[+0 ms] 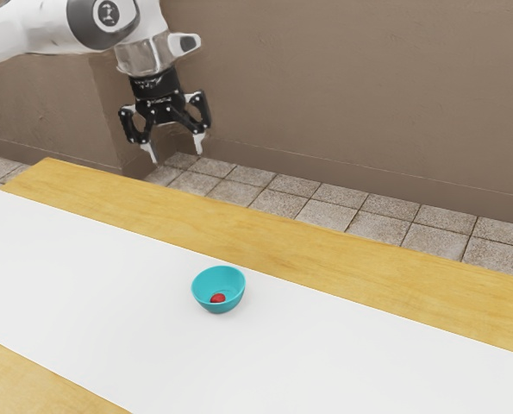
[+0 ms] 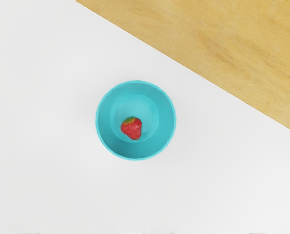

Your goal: Take strawberry from the bowl

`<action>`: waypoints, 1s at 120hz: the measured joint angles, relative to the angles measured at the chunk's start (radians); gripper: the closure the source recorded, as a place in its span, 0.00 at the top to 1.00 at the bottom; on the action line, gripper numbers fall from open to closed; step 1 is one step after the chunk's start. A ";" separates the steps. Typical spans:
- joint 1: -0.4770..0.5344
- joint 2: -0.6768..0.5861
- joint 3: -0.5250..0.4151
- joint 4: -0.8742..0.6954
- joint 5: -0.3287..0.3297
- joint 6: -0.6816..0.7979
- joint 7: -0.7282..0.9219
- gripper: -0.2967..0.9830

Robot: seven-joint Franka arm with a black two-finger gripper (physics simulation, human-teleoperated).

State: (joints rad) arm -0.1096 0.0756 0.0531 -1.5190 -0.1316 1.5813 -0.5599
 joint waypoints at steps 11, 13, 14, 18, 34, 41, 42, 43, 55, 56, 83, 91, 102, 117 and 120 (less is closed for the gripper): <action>0.016 -0.003 -0.011 0.031 0.017 -0.026 0.076 0.70; 0.017 0.011 -0.012 0.047 0.019 -0.030 0.088 0.71; 0.017 0.020 -0.013 0.053 0.020 -0.032 0.093 0.71; 0.017 0.068 -0.016 0.077 0.025 -0.038 0.113 0.72; 0.003 0.286 -0.017 0.103 0.032 -0.070 0.167 0.74; 0.003 0.306 -0.016 0.042 0.033 -0.072 0.183 0.74; 0.003 0.309 -0.017 0.036 0.034 -0.071 0.185 0.74; 0.003 0.313 -0.017 0.030 0.034 -0.069 0.187 0.74; 0.002 0.335 -0.018 -0.050 0.037 -0.033 0.211 0.73; 0.002 0.336 -0.018 -0.056 0.037 -0.029 0.213 0.73; 0.001 0.385 -0.064 -0.066 0.038 0.055 0.208 0.54; 0.001 0.403 -0.072 -0.068 0.029 0.073 0.197 0.50; 0.002 0.420 -0.074 -0.069 0.022 0.091 0.184 0.47; 0.001 0.440 -0.075 -0.070 0.019 0.111 0.170 0.45; 0.001 0.443 -0.075 -0.070 0.019 0.114 0.167 0.45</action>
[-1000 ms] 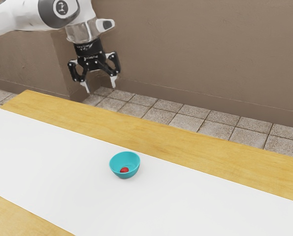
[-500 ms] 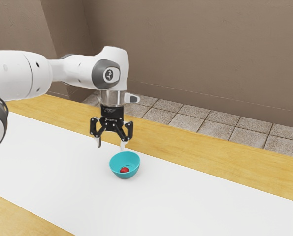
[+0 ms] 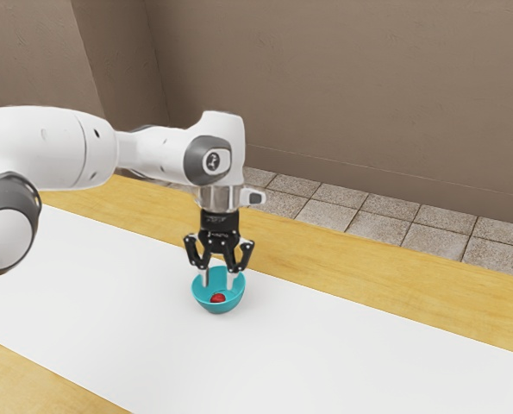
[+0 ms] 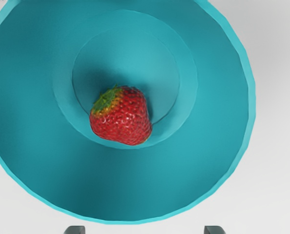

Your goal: Take strawberry from the bowl

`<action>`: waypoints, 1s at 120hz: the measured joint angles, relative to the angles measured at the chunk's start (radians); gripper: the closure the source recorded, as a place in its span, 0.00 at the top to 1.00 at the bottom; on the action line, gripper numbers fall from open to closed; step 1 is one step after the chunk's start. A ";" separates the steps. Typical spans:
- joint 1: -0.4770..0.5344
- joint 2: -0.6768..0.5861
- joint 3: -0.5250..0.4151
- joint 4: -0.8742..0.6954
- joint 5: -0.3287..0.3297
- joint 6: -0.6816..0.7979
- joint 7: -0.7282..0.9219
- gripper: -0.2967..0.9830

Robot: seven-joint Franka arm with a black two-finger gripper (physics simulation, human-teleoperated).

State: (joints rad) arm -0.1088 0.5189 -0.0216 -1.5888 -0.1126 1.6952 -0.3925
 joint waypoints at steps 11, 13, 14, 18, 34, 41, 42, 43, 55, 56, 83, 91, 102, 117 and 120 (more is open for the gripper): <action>0.001 0.008 0.000 0.004 -0.001 0.013 -0.008 0.44; 0.001 0.011 0.000 0.005 -0.001 0.015 -0.009 0.44; 0.001 0.012 0.000 0.005 0.000 0.016 -0.010 0.44; 0.002 0.018 0.000 0.005 0.000 0.021 -0.011 0.44; 0.003 0.039 0.004 0.005 0.003 0.042 -0.011 0.43; 0.003 0.046 0.005 0.006 0.004 0.048 -0.011 0.42; 0.003 0.047 0.005 0.006 0.004 0.049 -0.011 0.42; 0.003 0.048 0.005 0.006 0.004 0.049 -0.011 0.42; 0.003 0.057 0.005 0.006 0.004 0.058 -0.011 0.40; 0.003 0.058 0.005 0.006 0.004 0.059 -0.011 0.40; 0.003 0.063 0.012 0.005 0.005 0.064 -0.011 0.38; 0.003 0.065 0.017 0.006 0.007 0.065 -0.011 0.37; 0.003 0.067 0.024 0.007 0.010 0.067 -0.010 0.35; 0.003 0.088 0.026 0.016 0.010 0.070 -0.010 0.34; 0.003 0.090 0.026 0.018 0.010 0.070 -0.010 0.33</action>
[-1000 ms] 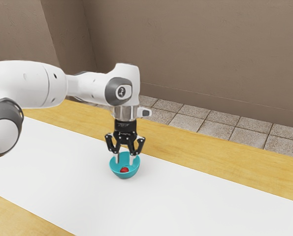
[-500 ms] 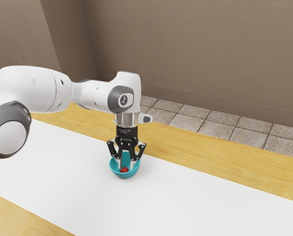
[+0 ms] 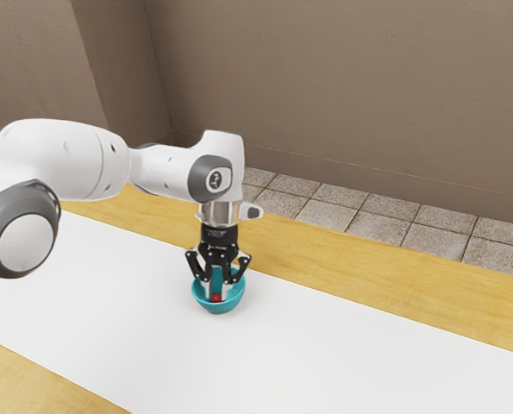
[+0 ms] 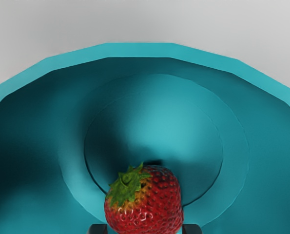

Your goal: Take strawberry from the bowl

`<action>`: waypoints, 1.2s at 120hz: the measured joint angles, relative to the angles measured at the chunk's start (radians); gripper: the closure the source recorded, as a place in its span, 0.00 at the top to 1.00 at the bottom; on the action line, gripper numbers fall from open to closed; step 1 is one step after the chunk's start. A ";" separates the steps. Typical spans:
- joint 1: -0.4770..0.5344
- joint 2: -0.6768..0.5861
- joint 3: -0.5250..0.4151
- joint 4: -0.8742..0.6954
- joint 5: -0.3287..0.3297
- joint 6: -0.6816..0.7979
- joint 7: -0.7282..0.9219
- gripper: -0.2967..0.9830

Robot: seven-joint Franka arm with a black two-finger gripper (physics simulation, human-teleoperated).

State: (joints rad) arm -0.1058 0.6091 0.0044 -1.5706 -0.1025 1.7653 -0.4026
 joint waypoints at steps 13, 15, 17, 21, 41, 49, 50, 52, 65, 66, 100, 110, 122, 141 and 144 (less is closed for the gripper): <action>0.000 0.015 0.000 0.016 -0.002 0.002 0.000 0.33; 0.000 0.017 0.001 0.018 -0.002 0.002 0.000 0.33; 0.000 0.018 0.002 0.019 -0.002 0.002 0.000 0.33; 0.000 0.020 0.009 0.020 -0.002 0.002 0.000 0.33; 0.000 0.042 0.018 0.021 -0.005 0.007 0.004 0.37; 0.000 0.047 0.018 0.022 -0.006 0.010 0.005 0.38; 0.000 0.047 0.018 0.022 -0.006 0.010 0.005 0.38; 0.000 0.047 0.019 0.022 -0.006 0.011 0.005 0.38; 0.000 0.046 0.020 0.029 -0.004 0.011 0.006 0.36; 0.000 0.046 0.020 0.029 -0.004 0.010 0.007 0.36; -0.002 -0.061 0.024 0.022 0.016 -0.004 0.008 0.31; -0.035 -0.129 0.014 0.011 0.024 -0.023 0.006 0.30; -0.143 -0.157 -0.025 0.012 0.017 -0.040 -0.003 0.29; -0.237 -0.057 -0.038 0.117 -0.007 -0.048 -0.020 0.29; -0.239 -0.042 -0.039 0.125 -0.009 -0.045 -0.023 0.29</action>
State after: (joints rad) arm -0.3449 0.5666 -0.0349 -1.4452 -0.1114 1.7200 -0.4251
